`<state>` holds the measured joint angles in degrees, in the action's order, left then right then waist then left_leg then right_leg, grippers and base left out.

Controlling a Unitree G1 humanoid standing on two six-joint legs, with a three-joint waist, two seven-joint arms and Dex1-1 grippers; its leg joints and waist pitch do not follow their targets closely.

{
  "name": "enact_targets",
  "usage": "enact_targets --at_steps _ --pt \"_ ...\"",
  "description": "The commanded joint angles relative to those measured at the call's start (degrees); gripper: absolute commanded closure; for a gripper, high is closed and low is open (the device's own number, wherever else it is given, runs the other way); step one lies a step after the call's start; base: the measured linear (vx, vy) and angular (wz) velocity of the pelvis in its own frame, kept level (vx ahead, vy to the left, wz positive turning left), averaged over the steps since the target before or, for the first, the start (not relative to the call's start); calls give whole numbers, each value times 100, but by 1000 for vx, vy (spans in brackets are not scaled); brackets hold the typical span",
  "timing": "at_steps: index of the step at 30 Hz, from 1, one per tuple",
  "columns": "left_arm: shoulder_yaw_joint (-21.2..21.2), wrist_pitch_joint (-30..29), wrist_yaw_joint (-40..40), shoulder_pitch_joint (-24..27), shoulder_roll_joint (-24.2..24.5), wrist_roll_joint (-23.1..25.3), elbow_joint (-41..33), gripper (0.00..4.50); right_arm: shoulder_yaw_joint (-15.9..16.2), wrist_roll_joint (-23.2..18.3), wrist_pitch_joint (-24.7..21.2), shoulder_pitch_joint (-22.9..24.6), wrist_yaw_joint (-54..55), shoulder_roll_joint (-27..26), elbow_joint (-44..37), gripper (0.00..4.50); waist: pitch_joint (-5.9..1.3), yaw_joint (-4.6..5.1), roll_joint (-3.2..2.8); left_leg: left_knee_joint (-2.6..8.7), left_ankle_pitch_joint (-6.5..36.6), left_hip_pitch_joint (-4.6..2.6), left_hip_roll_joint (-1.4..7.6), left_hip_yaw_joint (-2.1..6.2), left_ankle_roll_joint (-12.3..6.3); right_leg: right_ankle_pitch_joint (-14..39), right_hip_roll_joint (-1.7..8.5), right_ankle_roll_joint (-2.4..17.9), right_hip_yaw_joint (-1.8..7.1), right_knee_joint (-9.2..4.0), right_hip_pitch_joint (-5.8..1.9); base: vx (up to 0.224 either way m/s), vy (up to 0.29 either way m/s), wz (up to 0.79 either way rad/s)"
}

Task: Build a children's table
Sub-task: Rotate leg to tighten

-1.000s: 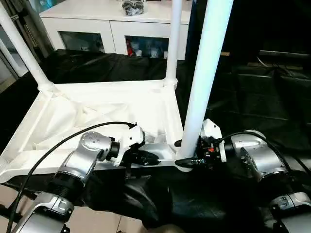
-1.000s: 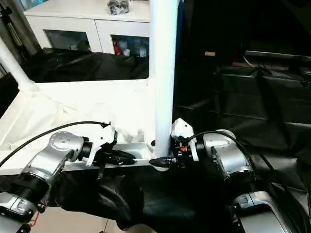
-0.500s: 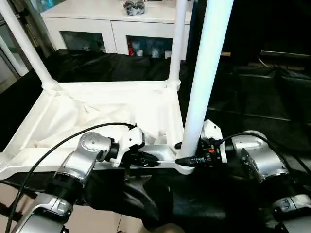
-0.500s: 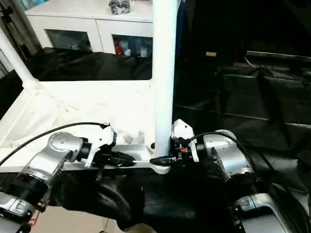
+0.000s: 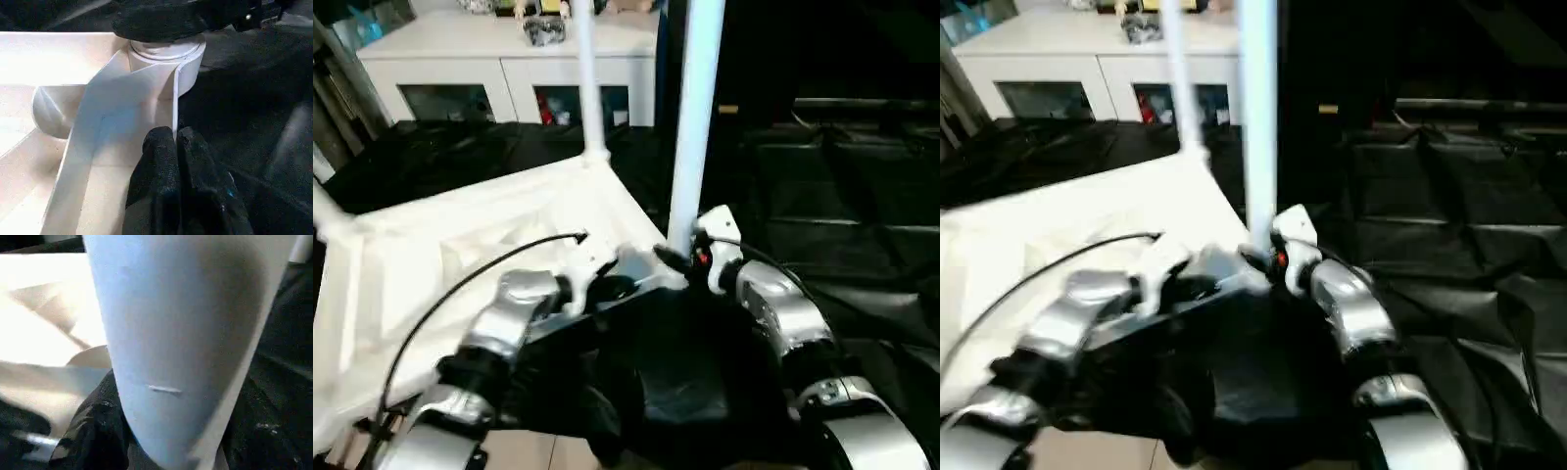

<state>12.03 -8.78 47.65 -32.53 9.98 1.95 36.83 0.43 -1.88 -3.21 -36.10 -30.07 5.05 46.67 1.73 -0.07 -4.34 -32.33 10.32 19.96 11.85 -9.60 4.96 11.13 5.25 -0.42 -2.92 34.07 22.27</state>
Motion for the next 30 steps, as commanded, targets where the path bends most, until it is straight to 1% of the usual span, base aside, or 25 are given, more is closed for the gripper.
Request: enact_targets --at_steps 1,2,3,4,5,6,7,8,9,10,11,12,13,14,15,16,17,18,19,20,21,22,26,28,30 --pt "117 58 -310 -275 -321 28 35 450 291 -124 -308 124 -82 -635 480 250 -213 -15 -7 413 2381 8 23 16 -35 2293 193 1064 110 -554 -150 0 0 0" --pt "119 85 -329 -294 -350 47 48 450 303 -96 -253 81 -96 -672 550 250 -215 -12 42 410 2365 17 22 7 -52 2274 192 1069 112 -563 -150 0 0 0" --pt "121 105 -338 -304 -365 61 55 450 314 -77 -211 55 -114 -694 596 250 -221 -21 15 412 2348 19 26 17 -56 2234 200 1086 113 -540 -159 0 0 0" --pt "144 138 -283 -300 -346 73 36 450 307 -95 -123 43 -210 -686 590 250 -225 -21 57 414 2297 38 34 7 -95 2099 201 1119 115 -543 -169 0 0 0" --pt "144 138 -283 -300 -346 73 36 450 307 -95 -123 43 -210 -686 590 215 -226 -30 36 411 2261 38 34 7 -103 2054 206 1137 120 -529 -172 0 0 0" --pt "208 180 -84 -249 -253 78 -55 450 268 -108 27 -5 -326 -627 599 180 -226 -35 35 413 2208 45 38 2 -126 1975 209 1164 123 -524 -176 0 0 0" --pt "229 198 -2 -223 -199 69 -95 450 246 -135 57 -25 -431 -593 590 180 -234 -32 88 410 2157 57 39 -2 -161 1898 211 1197 125 -521 -189 0 0 0" --pt "237 208 41 -208 -168 62 -114 450 232 -151 64 -38 -494 -575 588 177 -239 -39 66 410 2118 68 35 3 -184 1858 217 1213 124 -501 -207 0 0 0" --pt "233 253 160 -171 -108 25 -159 450 253 -129 76 -53 -600 -506 565 168 -242 -42 88 410 2067 71 41 -3 -211 1820 222 1222 128 -506 -206 0 0 0" --pt "227 287 242 -147 -71 0 -187 450 274 -104 88 -63 -661 -458 552 152 -248 -48 63 404 1911 81 48 -3 -232 1652 226 1269 132 -485 -214 0 0 0" --pt "237 307 425 -89 14 -48 -280 450 351 -48 125 -56 -816 -345 491 139 -256 -44 127 402 1822 95 49 -8 -254 1552 221 1286 131 -479 -227 0 0 0" --pt "246 322 568 -43 81 -85 -351 450 411 -5 158 -53 -937 -257 448 132 -279 -69 95 381 1635 104 52 -7 -306 1282 228 1360 130 -436 -248 0 0 0" --pt "249 333 770 34 191 -149 -472 450 483 -9 177 -28 -1244 -105 352 132 -289 -66 90 367 1516 109 52 -18 -340 1093 224 1407 131 -422 -247 0 0 0" --pt "236 332 919 100 281 -207 -576 450 537 -47 205 13 -1570 31 239 132 -329 -99 143 324 1207 116 58 -28 -462 624 223 1523 127 -360 -275 0 0 0" --pt "230 336 994 132 330 -233 -627 450 557 -77 222 38 -1757 98 174 132 -346 -126 118 300 1021 112 62 -39 -531 338 219 1588 122 -329 -273 0 0 0" --pt "225 343 1054 156 369 -252 -668 450 571 -103 238 60 -1910 150 122 132 -361 -163 122 254 679 112 74 -62 -707 -225 201 1719 109 -277 -256 0 0 0" --pt "218 344 1216 207 475 -297 -741 450 627 -151 252 121 -2305 303 -1 132 -361 -186 140 230 473 138 69 -69 -859 -564 191 1800 88 -243 -261 0 0 0" --pt "214 387 1355 260 588 -317 -780 450 714 -165 275 192 -2702 469 -95 132 -355 -246 165 220 449 133 74 -73 -965 -601 204 1832 78 -231 -262 0 0 0" --pt "212 434 1435 292 672 -316 -799 450 783 -163 278 239 -2964 586 -155 132 -348 -294 185 219 516 120 85 -78 -1005 -452 216 1813 72 -238 -250 0 0 0" --pt "206 435 1531 329 760 -326 -838 450 847 -161 278 288 -3237 702 -219 132 -341 -303 185 227 570 106 99 -86 -1000 -339 219 1816 77 -247 -238 0 0 0" --pt "195 442 1631 362 844 -347 -871 450 899 -179 265 338 -3494 810 -297 132 -328 -336 198 232 643 108 105 -88 -959 -130 217 1786 78 -258 -236 0 0 0" --pt "187 433 1702 389 900 -369 -907 450 929 -193 256 367 -3665 878 -347 132 -312 -368 186 248 729 102 115 -88 -886 54 223 1749 85 -266 -226 0 0 0" --pt "221 427 2069 481 1129 -470 -1045 450 1058 -252 250 486 -4242 1138 -565 132 -296 -391 187 283 990 83 126 -87 -656 386 217 1677 92 -284 -221 0 0 0" --pt "233 416 2229 505 1213 -531 -1098 450 1121 -312 210 574 -4550 1269 -742 132 -296 -389 188 282 1000 82 117 -83 -590 357 209 1652 98 -281 -227 0 0 0" --pt "273 385 2457 514 1280 -581 -1144 450 1197 -425 69 677 -4852 1384 -982 132 -310 -400 196 266 897 82 113 -82 -623 212 211 1666 100 -262 -239 0 0 0"
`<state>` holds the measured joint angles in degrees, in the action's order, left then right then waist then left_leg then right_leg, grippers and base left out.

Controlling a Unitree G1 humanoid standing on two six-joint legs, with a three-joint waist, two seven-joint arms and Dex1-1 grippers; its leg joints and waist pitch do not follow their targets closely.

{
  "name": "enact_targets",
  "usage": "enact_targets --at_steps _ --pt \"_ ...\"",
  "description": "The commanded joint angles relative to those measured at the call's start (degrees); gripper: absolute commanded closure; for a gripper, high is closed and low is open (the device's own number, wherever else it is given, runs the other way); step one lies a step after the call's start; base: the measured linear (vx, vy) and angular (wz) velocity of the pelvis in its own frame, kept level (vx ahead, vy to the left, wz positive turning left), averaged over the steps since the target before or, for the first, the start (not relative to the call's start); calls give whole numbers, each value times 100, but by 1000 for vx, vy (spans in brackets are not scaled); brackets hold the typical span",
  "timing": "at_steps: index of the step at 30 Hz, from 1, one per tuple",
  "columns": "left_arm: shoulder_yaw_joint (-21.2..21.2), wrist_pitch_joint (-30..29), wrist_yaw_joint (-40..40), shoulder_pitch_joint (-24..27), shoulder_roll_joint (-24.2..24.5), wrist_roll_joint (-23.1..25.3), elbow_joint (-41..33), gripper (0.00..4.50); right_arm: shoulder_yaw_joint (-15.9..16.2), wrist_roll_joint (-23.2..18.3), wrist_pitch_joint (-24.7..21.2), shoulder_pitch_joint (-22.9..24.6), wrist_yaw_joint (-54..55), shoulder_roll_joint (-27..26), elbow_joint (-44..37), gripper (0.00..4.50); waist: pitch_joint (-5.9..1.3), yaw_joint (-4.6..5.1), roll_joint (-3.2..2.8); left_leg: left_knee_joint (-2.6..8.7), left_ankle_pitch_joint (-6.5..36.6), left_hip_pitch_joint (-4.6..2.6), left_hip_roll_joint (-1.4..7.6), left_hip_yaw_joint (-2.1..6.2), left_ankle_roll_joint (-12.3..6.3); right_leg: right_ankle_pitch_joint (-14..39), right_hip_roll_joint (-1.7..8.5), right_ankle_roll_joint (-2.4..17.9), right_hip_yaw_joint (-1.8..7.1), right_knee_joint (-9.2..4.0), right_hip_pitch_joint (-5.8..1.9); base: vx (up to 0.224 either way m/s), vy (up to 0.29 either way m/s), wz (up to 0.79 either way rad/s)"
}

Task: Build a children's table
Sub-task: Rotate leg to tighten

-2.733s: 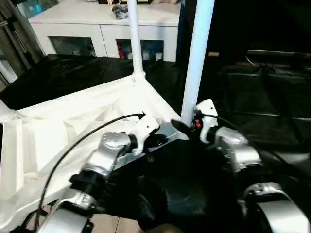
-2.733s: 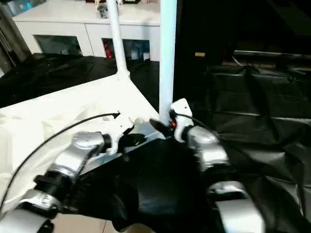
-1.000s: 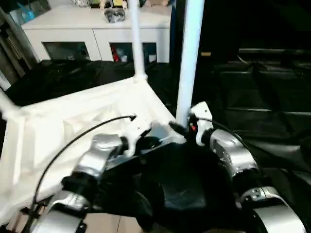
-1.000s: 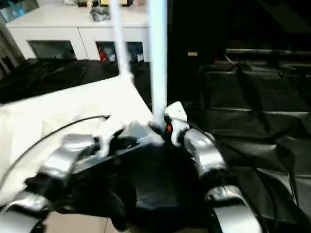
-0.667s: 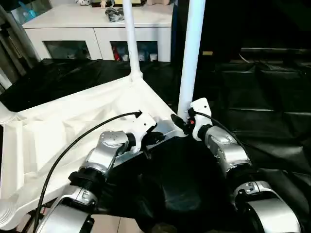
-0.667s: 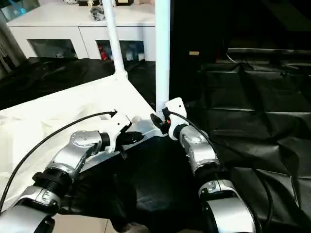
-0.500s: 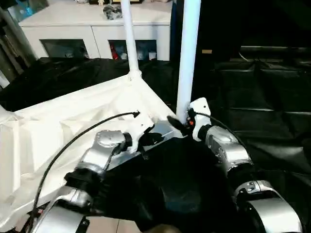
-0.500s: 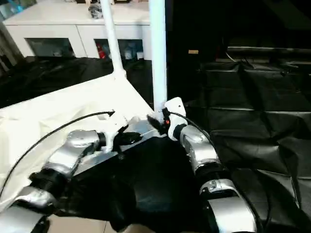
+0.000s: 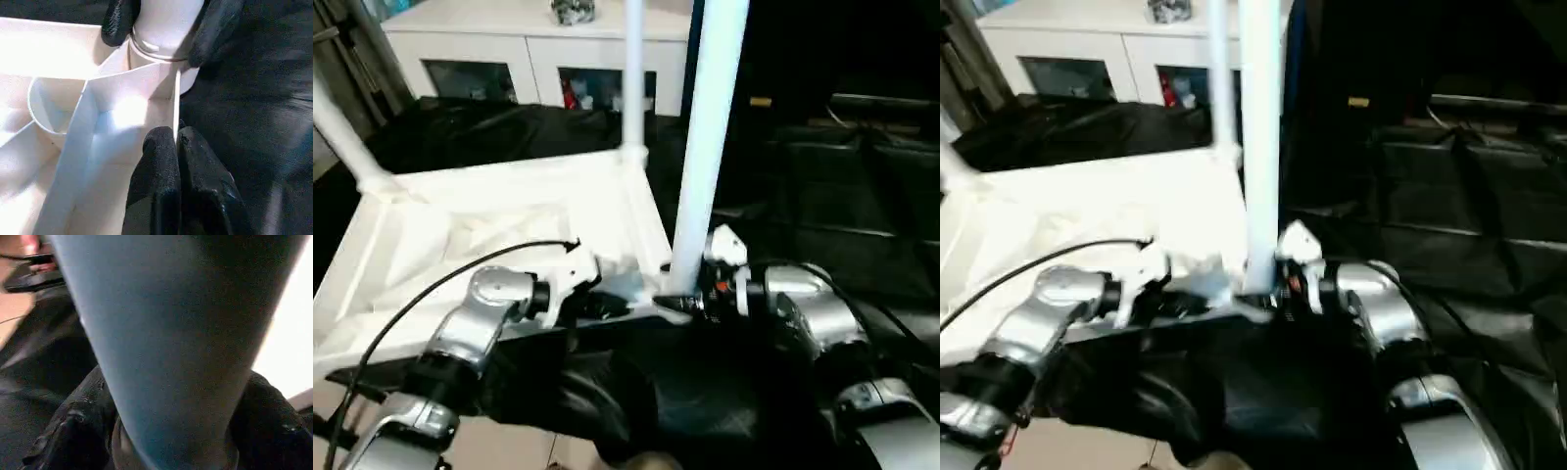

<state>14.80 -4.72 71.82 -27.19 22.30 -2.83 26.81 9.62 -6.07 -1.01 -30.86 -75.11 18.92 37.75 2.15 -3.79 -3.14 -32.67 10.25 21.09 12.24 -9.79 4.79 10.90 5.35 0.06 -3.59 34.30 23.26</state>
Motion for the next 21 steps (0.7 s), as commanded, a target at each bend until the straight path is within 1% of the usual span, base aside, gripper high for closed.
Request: enact_targets --at_steps 1,2,3,4,5,8,9,10,11,12,13,16,20,21 --pt "-4 -21 40 -20 48 -103 -142 450 277 -6 -151 153 -349 -3 -90 132 -351 -35 79 294 841 -24 73 -64 -631 168 203 1632 167 -280 -336 0 0 0" --pt "12 -28 101 -18 62 -109 -156 450 308 -20 -189 174 -418 26 -143 132 -353 -39 82 290 809 -25 68 -65 -636 142 202 1640 167 -277 -337 0 0 0" --pt "22 -33 131 -30 60 -113 -149 450 341 -25 -235 187 -496 61 -180 132 -355 -46 31 286 799 -29 66 -62 -631 124 203 1649 165 -272 -332 0 0 0" --pt "48 -60 200 -47 56 -138 -148 450 384 -21 -343 213 -643 114 -251 132 -357 -42 65 281 800 -26 63 -68 -628 96 199 1656 164 -277 -338 0 0 0" --pt "53 -61 209 -49 57 -140 -148 450 388 -20 -353 216 -660 119 -259 132 -363 -58 68 278 760 -30 62 -63 -633 60 198 1671 162 -269 -344 0 0 0" --pt "110 -101 299 -53 78 -164 -188 450 422 -38 -444 234 -800 169 -316 132 -361 -84 74 281 813 -34 67 -63 -614 126 197 1671 162 -268 -338 0 0 0" --pt "118 -114 309 -50 78 -173 -203 450 425 -47 -459 241 -818 180 -332 148 -359 -91 79 280 827 -37 69 -64 -595 154 197 1661 165 -271 -336 0 0 0" --pt "121 -121 314 -47 77 -177 -213 450 430 -55 -487 243 -831 185 -345 148 -361 -98 75 279 820 -41 69 -63 -589 162 198 1658 165 -270 -334 0 0 0" --pt "119 -141 339 -32 76 -178 -238 450 445 -86 -549 251 -834 199 -397 148 -361 -109 89 277 812 -41 67 -67 -577 178 197 1650 168 -270 -334 0 0 0" --pt "118 -145 343 -27 76 -177 -245 450 447 -93 -565 253 -833 200 -410 158 -362 -120 83 277 795 -41 67 -62 -567 181 197 1640 168 -267 -338 0 0 0" --pt "114 -151 344 -16 73 -174 -257 450 450 -107 -592 258 -833 200 -433 179 -365 -120 94 274 784 -40 65 -65 -567 162 196 1638 169 -266 -339 0 0 0" --pt "100 -171 305 17 58 -192 -292 450 431 -131 -662 282 -810 165 -484 188 -373 -126 110 269 742 -36 64 -60 -565 113 197 1628 166 -253 -342 0 0 0" --pt "89 -205 217 50 35 -233 -324 450 414 -137 -696 315 -789 122 -499 198 -379 -129 104 260 696 -32 62 -58 -583 50 194 1630 163 -243 -340 0 0 0" --pt "48 -243 51 61 -35 -208 -310 450 394 -156 -679 364 -657 47 -504 199 -374 -127 103 261 717 -32 62 -59 -578 70 193 1630 163 -247 -338 0 0 0"
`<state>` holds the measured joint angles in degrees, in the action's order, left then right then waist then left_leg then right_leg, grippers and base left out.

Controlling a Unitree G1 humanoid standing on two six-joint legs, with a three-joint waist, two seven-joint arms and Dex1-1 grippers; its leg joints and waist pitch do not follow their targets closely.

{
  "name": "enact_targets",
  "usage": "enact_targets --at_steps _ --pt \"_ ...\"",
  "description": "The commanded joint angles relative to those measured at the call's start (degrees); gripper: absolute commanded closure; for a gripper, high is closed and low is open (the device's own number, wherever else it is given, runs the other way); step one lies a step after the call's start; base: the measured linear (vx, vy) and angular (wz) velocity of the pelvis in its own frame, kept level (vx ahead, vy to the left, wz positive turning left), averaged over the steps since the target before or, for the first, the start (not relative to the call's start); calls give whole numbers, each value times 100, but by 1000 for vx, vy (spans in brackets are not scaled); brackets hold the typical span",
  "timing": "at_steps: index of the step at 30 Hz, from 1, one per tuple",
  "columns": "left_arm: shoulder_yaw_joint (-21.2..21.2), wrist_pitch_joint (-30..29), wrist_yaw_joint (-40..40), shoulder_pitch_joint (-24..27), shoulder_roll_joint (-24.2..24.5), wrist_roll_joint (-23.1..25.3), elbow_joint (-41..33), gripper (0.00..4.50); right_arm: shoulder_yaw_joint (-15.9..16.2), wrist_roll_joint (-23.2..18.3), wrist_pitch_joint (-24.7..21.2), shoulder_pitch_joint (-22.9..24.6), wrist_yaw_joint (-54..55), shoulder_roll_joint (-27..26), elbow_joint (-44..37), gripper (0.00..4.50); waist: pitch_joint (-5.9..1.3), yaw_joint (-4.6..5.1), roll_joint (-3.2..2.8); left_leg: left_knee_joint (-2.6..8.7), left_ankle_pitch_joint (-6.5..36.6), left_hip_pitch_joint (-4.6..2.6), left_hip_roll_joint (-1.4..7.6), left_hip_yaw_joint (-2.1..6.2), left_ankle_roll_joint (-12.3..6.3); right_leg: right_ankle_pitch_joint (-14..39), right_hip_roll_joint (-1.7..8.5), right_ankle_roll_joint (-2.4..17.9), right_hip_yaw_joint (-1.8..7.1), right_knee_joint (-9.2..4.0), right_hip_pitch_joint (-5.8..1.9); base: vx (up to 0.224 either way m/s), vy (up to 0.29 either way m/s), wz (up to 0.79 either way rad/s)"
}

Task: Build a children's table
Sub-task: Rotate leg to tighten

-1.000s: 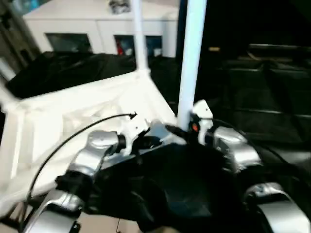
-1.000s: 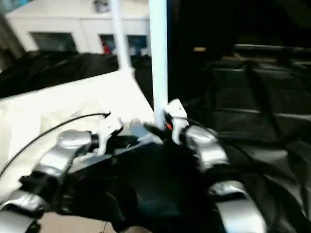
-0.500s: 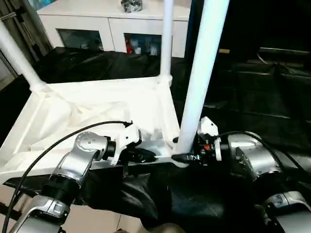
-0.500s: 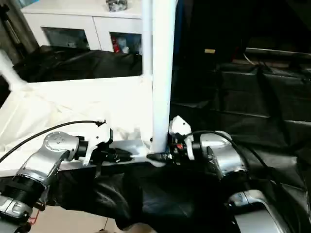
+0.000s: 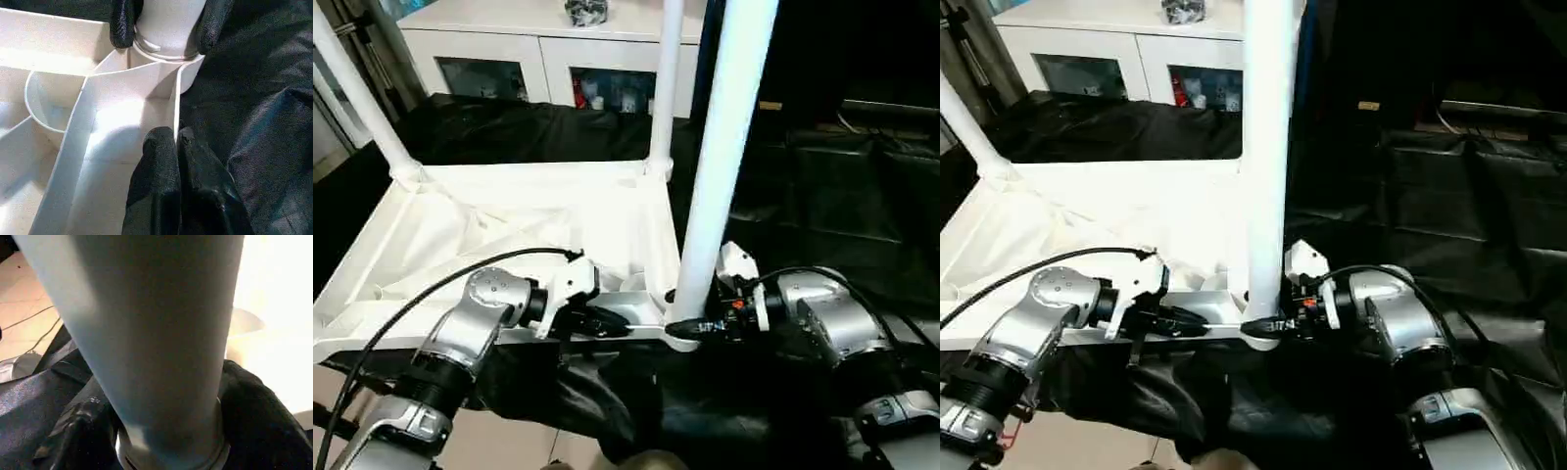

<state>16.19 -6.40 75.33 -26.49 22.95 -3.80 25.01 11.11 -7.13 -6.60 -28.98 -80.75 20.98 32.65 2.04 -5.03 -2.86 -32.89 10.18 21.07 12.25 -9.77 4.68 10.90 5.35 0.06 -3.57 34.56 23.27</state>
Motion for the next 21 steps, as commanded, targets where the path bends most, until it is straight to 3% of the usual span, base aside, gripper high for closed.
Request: enact_targets --at_steps 1,6,7,9,11,13,14,16,17,18,21 --pt "-91 -74 -301 -9 -99 -112 -130 450 245 -50 -119 176 -92 -159 6 200 -364 -3 77 282 728 -30 60 -62 -562 77 194 1628 163 -273 -339 0 0 0" --pt "-258 -163 -1158 -133 -430 85 131 450 15 121 -48 136 1094 -559 341 201 -320 6 85 309 1053 -36 58 -61 -378 695 213 1496 180 -334 -315 0 0 0" --pt "-297 -176 -1449 -195 -544 154 234 450 -72 183 -79 90 1522 -709 506 201 -274 34 85 360 1388 -41 51 -48 -209 1422 220 1314 173 -406 -302 -51 -4 -3" --pt "-348 -213 -1981 -325 -772 282 435 450 -220 332 -108 -21 2444 -1007 857 201 -243 91 91 392 1719 -68 25 -19 -12 2204 236 1058 165 -479 -299 -65 -1 -5" --pt "-362 -253 -2207 -383 -878 330 512 450 -293 372 -158 -77 2841 -1138 1013 201 -237 149 99 415 1937 -83 14 16 51 2640 248 858 161 -526 -294 0 0 0" --pt "-356 -366 -2728 -545 -1182 447 706 450 -464 427 -151 -211 3803 -1504 1360 201 -215 201 95 415 2006 -100 4 9 59 2813 239 776 178 -564 -239 0 0 0" --pt "-355 -386 -2819 -574 -1235 467 740 450 -496 427 -160 -235 3958 -1568 1415 201 -220 210 95 405 2107 -144 -14 19 98 3061 240 700 164 -598 -218 0 0 0" --pt "-331 -401 -2972 -632 -1349 508 803 450 -576 427 -151 -303 4318 -1712 1542 201 -246 206 101 413 2006 -117 -6 26 59 2891 244 684 179 -589 -232 0 0 0" --pt "-317 -410 -3090 -672 -1428 538 845 450 -642 429 -148 -363 4600 -1816 1647 201 -243 196 65 421 2026 -123 -3 29 46 2814 234 704 174 -585 -224 0 0 0" --pt "-281 -389 -3315 -746 -1631 639 931 450 -720 479 -22 -531 5063 -2055 1946 201 -243 211 86 423 2058 -115 -7 19 34 2663 216 745 175 -579 -215 0 0 0" --pt "-192 -313 -3367 -777 -1734 733 967 450 -650 590 207 -643 5167 -2195 2130 201 -261 211 84 421 2034 -106 -3 20 36 2486 221 799 176 -565 -225 0 0 0"
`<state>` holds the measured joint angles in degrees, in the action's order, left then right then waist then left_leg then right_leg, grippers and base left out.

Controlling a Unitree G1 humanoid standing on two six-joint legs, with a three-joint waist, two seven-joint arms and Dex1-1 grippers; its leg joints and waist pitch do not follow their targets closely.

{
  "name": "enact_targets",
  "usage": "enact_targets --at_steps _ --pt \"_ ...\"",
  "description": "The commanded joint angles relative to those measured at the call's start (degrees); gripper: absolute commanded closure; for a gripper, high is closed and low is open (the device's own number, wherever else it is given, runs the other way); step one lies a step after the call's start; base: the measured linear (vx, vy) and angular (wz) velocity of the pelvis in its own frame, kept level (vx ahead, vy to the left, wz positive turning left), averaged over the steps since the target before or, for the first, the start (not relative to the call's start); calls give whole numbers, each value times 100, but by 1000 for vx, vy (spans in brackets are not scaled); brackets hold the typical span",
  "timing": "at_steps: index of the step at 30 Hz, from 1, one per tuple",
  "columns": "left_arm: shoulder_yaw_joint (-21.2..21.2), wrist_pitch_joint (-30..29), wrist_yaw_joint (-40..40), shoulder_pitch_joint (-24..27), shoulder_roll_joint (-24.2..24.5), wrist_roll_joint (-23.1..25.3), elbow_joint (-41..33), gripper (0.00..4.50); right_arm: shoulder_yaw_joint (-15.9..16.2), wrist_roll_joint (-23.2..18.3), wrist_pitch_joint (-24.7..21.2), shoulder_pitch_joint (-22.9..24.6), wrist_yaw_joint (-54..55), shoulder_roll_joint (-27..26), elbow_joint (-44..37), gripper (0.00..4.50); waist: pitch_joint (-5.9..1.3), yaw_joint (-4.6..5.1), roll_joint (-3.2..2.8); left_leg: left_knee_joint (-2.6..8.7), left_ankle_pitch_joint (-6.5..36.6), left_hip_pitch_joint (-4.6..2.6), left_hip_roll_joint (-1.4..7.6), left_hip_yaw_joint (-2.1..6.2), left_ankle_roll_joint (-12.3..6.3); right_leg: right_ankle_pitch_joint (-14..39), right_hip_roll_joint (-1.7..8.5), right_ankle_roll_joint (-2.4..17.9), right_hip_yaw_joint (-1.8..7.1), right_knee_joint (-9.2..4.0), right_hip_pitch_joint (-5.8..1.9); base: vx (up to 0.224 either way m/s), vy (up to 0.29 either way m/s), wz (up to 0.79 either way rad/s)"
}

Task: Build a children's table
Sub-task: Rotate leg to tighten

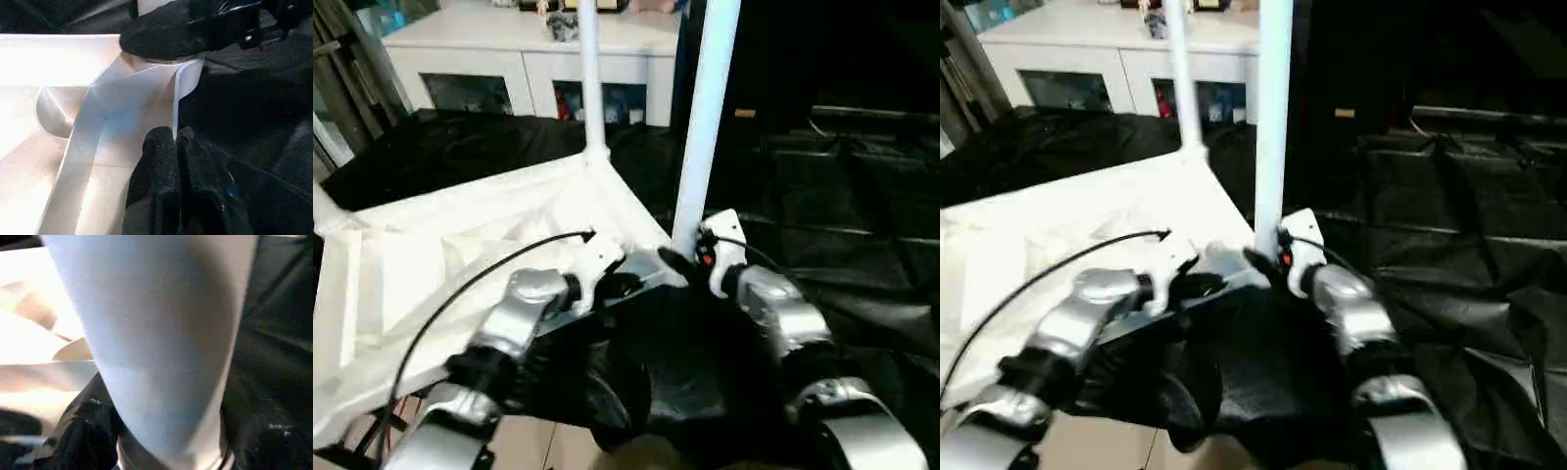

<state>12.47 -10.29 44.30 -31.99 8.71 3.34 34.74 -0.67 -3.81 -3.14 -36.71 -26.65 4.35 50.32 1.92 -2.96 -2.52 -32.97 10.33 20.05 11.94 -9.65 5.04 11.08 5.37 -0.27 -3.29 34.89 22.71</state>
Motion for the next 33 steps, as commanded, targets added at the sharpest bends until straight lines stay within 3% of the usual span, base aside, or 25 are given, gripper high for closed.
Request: enact_targets --at_steps 1,5,10,11,12,16,18,20,25,30,33 --pt "212 101 -239 -229 -308 37 -4 450 498 226 -98 98 -245 -555 399 145 -253 -6 50 425 1967 7 30 -4 -58 2242 216 913 162 -580 -176 0 0 0" --pt "273 179 48 -152 -174 -5 -129 450 365 71 -104 2 -504 -528 391 123 -266 -6 43 428 1824 41 42 -9 -104 1781 205 1064 168 -523 -208 0 0 0" --pt "250 303 620 -43 133 -110 -271 450 463 127 116 -93 -1052 -171 373 79 -284 0 49 418 1681 68 39 -14 -169 1594 220 1128 170 -505 -240 0 0 0" --pt "247 339 779 -16 208 -143 -311 450 496 103 156 -104 -1327 -59 349 74 -295 10 88 404 1573 84 43 -21 -213 1412 213 1177 170 -485 -250 0 0 0" --pt "246 347 804 -12 220 -149 -318 450 503 99 163 -104 -1376 -40 344 74 -305 1 60 393 1471 85 48 -22 -260 1218 218 1257 170 -460 -255 0 0 0" --pt "272 446 1341 65 522 -255 -473 450 688 -42 267 20 -2648 408 -21 74 -332 -29 45 348 1157 88 69 -45 -442 545 198 1510 147 -390 -283 0 0 0" --pt "257 458 1572 86 627 -340 -547 450 774 -122 261 114 -3226 594 -255 74 -346 -85 36 303 853 95 85 -69 -617 9 189 1662 136 -332 -276 0 0 0" --pt "276 478 1767 104 709 -387 -586 450 833 -165 263 178 -3549 706 -404 74 -336 -101 53 307 870 98 86 -73 -652 55 199 1702 129 -329 -275 0 0 0" --pt "321 511 2233 149 938 -507 -675 450 1072 -227 245 388 -4529 1058 -798 74 -309 -163 54 337 1205 62 117 -75 -495 585 202 1608 135 -368 -255 0 0 0" --pt "348 373 2795 222 1197 -692 -836 450 1407 -245 28 691 -5430 1492 -1347 74 -311 -218 55 345 1205 58 114 -74 -437 547 195 1582 145 -360 -255 0 0 0" --pt "362 323 2984 260 1267 -748 -893 450 1417 -227 0 727 -5498 1538 -1407 89 -309 -210 52 343 1177 65 107 -72 -395 573 200 1576 144 -364 -258 0 0 0"
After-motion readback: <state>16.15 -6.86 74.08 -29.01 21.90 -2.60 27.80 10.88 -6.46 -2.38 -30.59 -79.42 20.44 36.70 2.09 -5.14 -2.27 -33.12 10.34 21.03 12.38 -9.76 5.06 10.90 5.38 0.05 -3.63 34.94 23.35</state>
